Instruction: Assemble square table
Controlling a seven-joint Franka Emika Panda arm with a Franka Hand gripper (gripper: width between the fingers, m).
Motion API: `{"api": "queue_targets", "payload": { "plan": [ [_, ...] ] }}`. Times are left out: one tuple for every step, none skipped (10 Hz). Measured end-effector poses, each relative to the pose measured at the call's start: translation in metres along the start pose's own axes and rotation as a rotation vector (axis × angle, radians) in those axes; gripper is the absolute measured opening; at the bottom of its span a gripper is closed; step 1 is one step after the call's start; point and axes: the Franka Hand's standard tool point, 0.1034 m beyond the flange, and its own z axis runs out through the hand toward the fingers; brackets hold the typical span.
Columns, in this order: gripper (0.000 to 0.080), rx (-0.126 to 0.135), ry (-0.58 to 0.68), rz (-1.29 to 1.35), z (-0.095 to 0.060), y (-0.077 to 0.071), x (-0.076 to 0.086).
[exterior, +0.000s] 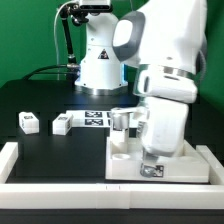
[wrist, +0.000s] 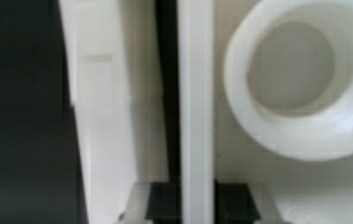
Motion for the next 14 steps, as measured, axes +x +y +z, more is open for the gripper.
{"api": "queue_targets", "payload": {
  "plan": [
    [0.0078, -0.005, -0.007, -0.009, -0.0007, -0.0004, 0.0051],
    [0.0078, -0.013, -0.023, -0.013, -0.0018, -0.0006, 0.005],
    [0.0079, -0.022, -0.033, -0.033, -0.0028, -0.0008, 0.005],
    [0.0079, -0.03, -0.041, -0.052, -0.0036, -0.0009, 0.0049],
    [0.0079, -0.035, -0.037, -0.05, -0.004, -0.0008, 0.0048],
    [0.008, -0.033, -0.039, -0.049, -0.0043, -0.0007, 0.0043],
    [0.008, -0.033, -0.039, -0.049, -0.0038, -0.001, 0.0041],
    [0.0258, -0.032, -0.039, -0.049, -0.0035, -0.0011, 0.0037],
    [0.0398, -0.032, -0.039, -0.048, -0.0034, -0.001, 0.0033],
    [0.0398, -0.032, -0.04, -0.048, -0.0033, -0.0011, 0.0031],
    [0.0572, -0.032, -0.04, -0.047, -0.0033, -0.001, 0.0028],
    [0.0625, -0.032, -0.04, -0.047, -0.0032, -0.001, 0.0026],
    [0.0625, -0.032, -0.04, -0.047, -0.0031, -0.001, 0.0023],
    [0.0645, -0.032, -0.04, -0.046, -0.003, -0.001, 0.0019]
  ]
}}
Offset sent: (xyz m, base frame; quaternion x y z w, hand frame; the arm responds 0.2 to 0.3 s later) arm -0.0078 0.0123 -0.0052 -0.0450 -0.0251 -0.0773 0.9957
